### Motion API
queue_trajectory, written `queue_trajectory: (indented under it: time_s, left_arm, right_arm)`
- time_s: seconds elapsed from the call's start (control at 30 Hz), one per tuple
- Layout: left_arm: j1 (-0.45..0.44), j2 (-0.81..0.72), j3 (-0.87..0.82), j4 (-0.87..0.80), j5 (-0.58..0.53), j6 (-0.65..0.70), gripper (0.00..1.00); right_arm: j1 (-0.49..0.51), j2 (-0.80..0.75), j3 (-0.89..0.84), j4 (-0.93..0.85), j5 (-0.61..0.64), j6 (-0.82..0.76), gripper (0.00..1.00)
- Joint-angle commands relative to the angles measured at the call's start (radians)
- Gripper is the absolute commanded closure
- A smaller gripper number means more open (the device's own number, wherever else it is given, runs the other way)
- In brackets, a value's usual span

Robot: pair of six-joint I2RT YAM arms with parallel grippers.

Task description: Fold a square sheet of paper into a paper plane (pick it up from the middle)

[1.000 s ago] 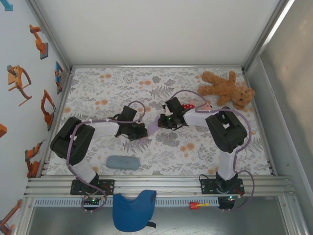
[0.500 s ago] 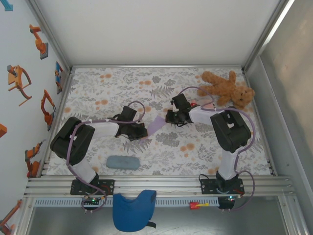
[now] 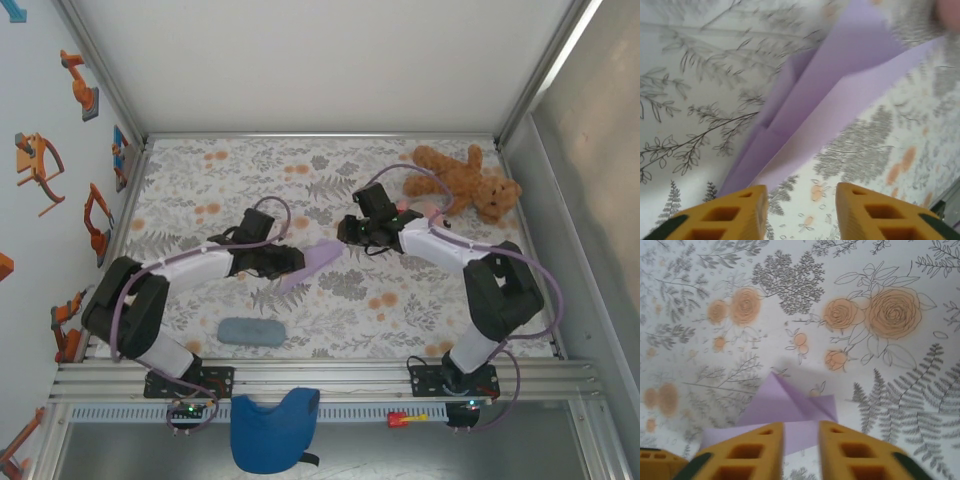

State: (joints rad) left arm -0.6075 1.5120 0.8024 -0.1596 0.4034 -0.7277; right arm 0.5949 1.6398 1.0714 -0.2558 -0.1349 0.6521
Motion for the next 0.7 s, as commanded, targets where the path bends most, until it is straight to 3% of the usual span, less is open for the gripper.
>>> queue_trajectory:
  time_s: [0.0,0.13,0.3,0.67]
  left_arm:
    - [0.020,-0.124,0.009,-0.058,-0.087,0.022,0.47]
    - [0.070,-0.233,-0.044,-0.102,-0.183,0.043,0.28]
    - [0.135,-0.332,-0.120,-0.144,-0.254,0.057,0.12]
    - [0.183,-0.449,-0.229,-0.179,-0.301,0.076,0.04]
  right_arm:
    - [0.056,-0.031,0.043,-0.156,0.119,0.060,0.59]
    - [0.138,0.012,0.112,-0.277,0.177,0.145,0.42]
    - [0.247,0.120,0.225,-0.372,0.256,0.267,0.35]
    - [0.337,0.326,0.421,-0.530,0.383,0.516,0.32]
